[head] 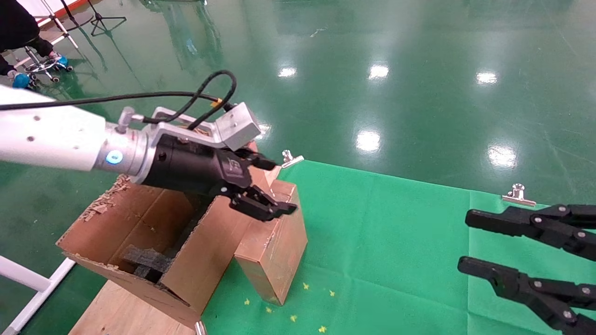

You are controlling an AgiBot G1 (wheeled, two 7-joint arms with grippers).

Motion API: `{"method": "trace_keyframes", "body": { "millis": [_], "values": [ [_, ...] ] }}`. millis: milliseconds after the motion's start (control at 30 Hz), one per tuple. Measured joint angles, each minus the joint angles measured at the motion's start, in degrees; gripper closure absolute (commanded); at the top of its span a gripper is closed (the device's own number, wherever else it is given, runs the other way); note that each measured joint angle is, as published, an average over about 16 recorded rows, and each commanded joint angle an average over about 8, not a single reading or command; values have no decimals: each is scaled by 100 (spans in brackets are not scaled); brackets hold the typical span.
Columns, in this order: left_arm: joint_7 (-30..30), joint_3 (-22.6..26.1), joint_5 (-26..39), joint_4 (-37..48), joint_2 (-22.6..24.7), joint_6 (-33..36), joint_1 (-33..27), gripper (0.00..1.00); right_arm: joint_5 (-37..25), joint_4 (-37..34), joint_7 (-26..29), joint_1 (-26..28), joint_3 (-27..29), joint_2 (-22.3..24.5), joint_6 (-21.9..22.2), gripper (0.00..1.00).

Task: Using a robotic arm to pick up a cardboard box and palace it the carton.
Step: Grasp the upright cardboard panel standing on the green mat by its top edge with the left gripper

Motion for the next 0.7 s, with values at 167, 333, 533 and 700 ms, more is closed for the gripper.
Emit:
{"method": "trace_keyframes", "body": {
  "millis": [167, 333, 533, 700],
  "values": [
    [-1335, 382, 707, 23, 230, 256, -419, 0, 1, 0, -1, 1, -2, 1, 1, 100],
    [-2252, 675, 1079, 38, 431, 413, -621, 0, 3, 0, -2, 1, -4, 2, 2, 100],
    [-2696, 920, 1194, 35, 567, 406, -624, 0, 5, 0, -4, 2, -7, 3, 3, 100],
    [-2805, 1089, 1257, 30, 620, 368, -557, 0, 6, -1, -5, 2, -9, 4, 4, 100]
  ]
}}
